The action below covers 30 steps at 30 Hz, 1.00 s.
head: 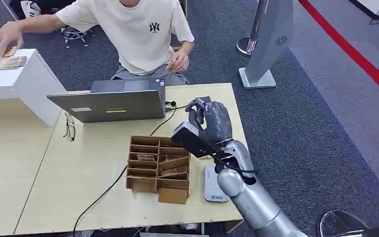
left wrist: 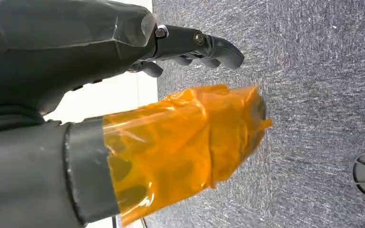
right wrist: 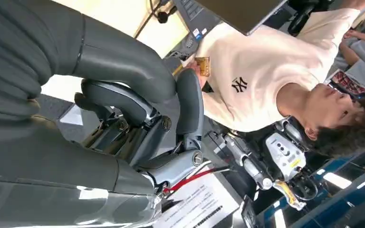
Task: Pass the card to the sensor for recognition and then transmit it.
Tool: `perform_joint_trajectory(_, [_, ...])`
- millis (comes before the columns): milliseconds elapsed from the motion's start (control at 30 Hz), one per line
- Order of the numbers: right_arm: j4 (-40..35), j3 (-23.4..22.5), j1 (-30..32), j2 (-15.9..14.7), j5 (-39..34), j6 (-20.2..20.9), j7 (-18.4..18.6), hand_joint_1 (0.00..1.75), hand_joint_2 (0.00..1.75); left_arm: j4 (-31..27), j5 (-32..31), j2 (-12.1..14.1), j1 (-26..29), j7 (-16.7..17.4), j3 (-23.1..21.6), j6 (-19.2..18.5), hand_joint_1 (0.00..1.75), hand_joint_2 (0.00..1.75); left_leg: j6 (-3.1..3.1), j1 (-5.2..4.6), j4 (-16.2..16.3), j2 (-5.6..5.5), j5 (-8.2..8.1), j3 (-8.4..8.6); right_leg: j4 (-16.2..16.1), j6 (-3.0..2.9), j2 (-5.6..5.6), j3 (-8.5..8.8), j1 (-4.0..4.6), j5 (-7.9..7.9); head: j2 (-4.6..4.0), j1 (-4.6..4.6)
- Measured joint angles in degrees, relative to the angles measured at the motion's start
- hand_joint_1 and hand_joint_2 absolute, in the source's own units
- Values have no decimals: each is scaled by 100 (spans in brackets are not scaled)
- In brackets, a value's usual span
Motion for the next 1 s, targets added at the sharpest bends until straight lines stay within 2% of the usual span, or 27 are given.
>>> perform_joint_trajectory(367, [472,-70,-568,0,53,2,107,175,175,0,-13,61,-2,-17,0,-2,0,0,0,0,0,0,1,0,0,0,0,0,0,1,0,-2])
perform_joint_trajectory(733, [610,-68,-607,2,188,44,107,173,175,0,-13,70,-3,-30,0,-20,0,0,0,0,0,-1,0,0,0,0,-1,0,0,1,0,-2])
perform_joint_trajectory(833, [599,-66,-598,2,214,72,162,164,175,0,-11,70,-4,-31,0,-26,0,0,0,0,0,-1,0,0,0,0,-1,0,0,1,0,0])
perform_joint_trajectory(867, [579,-57,-580,2,125,137,134,150,175,0,-11,70,-3,-31,0,-26,0,0,0,0,0,-1,0,0,0,0,-1,0,0,1,0,0])
perform_joint_trajectory(933, [483,-15,-496,2,-239,361,-57,143,175,0,-4,70,-3,-50,0,-28,0,0,0,0,0,-1,0,0,0,0,-1,0,0,1,0,0])
perform_joint_trajectory(967, [409,28,-434,4,-404,459,-142,134,175,0,-2,70,-4,-65,0,-35,0,0,0,0,0,-1,0,0,0,0,-1,0,0,1,0,0])
perform_joint_trajectory(1000, [358,61,-394,7,-484,521,-179,117,175,0,-2,68,-3,-79,0,-37,0,0,0,0,0,-1,0,0,0,0,-1,0,0,1,0,0])
